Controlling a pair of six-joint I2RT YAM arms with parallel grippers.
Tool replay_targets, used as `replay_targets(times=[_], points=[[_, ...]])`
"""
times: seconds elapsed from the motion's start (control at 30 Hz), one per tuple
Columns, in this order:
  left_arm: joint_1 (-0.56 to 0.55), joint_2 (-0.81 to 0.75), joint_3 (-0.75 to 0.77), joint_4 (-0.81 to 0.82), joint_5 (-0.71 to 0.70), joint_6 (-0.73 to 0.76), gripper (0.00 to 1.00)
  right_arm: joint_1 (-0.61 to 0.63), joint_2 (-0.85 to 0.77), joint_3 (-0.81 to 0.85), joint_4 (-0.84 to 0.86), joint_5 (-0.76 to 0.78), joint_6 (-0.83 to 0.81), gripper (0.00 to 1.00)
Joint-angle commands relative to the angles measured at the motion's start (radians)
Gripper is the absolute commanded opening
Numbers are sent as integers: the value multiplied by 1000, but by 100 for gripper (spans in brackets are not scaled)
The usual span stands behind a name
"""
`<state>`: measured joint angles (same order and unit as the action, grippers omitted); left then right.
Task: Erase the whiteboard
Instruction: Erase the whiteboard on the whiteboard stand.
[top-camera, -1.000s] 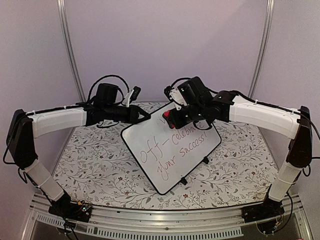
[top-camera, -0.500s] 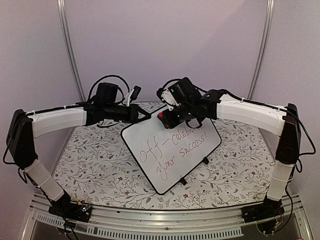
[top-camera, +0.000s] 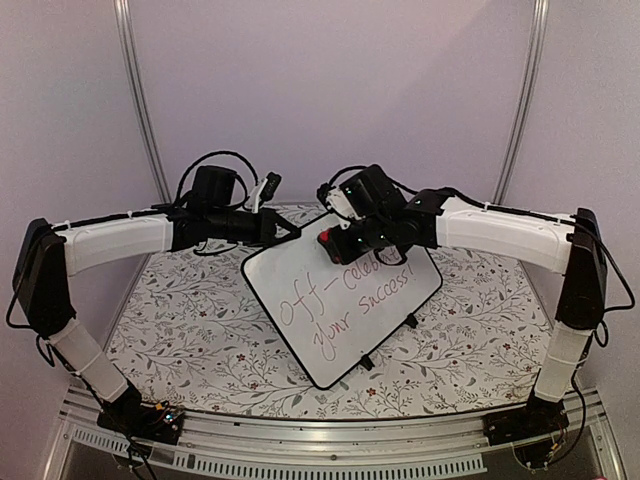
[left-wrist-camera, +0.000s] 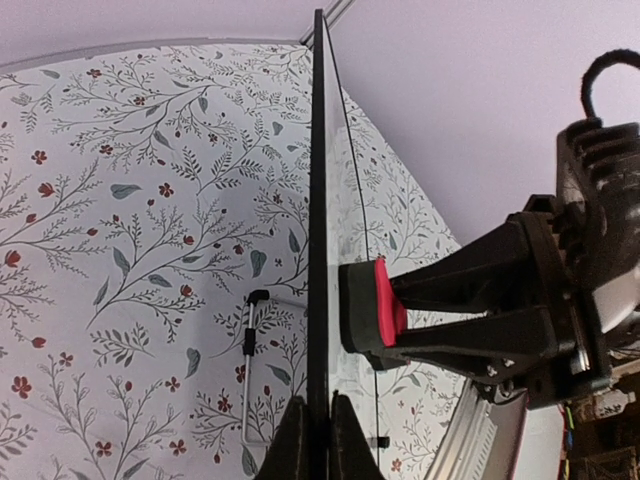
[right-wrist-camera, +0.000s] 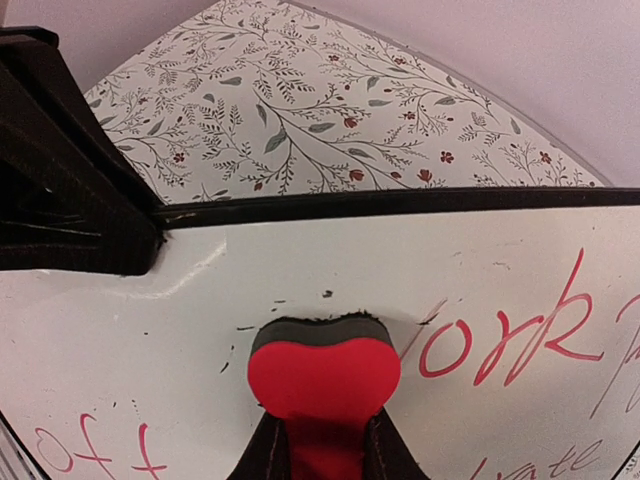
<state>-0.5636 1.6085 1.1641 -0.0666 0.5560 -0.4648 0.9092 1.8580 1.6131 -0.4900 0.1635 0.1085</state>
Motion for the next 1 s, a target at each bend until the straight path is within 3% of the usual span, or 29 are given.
replay_targets(times=[0.0,0.6,0.97], points=[[-9,-12,8,16,17,53,0,-4,-8,-87,-60,-11,27,10],[-10,-12,3,18,12,56,0,-4,-81,-226,-31,-18,67,10],[-13,-8,3,21,18,57,0,-29,-69,-157,-10,22,100,10]])
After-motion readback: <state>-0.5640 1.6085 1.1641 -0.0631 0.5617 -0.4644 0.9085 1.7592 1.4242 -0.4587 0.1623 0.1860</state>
